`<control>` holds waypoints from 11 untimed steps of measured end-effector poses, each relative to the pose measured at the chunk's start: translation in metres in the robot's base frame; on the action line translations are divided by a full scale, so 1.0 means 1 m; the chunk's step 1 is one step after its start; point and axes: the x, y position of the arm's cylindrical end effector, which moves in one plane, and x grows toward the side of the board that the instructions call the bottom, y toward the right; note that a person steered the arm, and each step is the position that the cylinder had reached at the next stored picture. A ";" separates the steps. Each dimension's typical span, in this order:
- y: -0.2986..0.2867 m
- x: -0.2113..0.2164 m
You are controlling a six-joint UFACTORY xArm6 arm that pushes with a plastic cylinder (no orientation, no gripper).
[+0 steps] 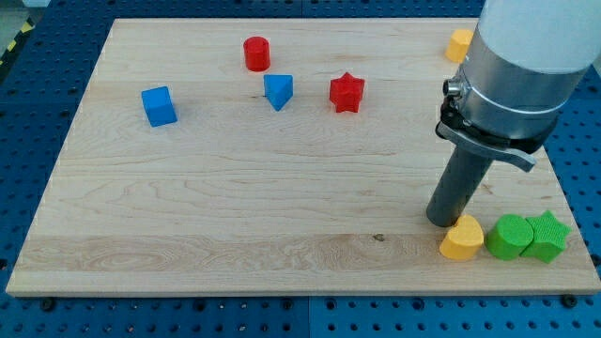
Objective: Slide the line of blocks slightly right
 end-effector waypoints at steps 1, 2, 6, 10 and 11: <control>0.000 0.000; -0.005 0.000; -0.023 0.040; 0.010 0.045; -0.011 0.042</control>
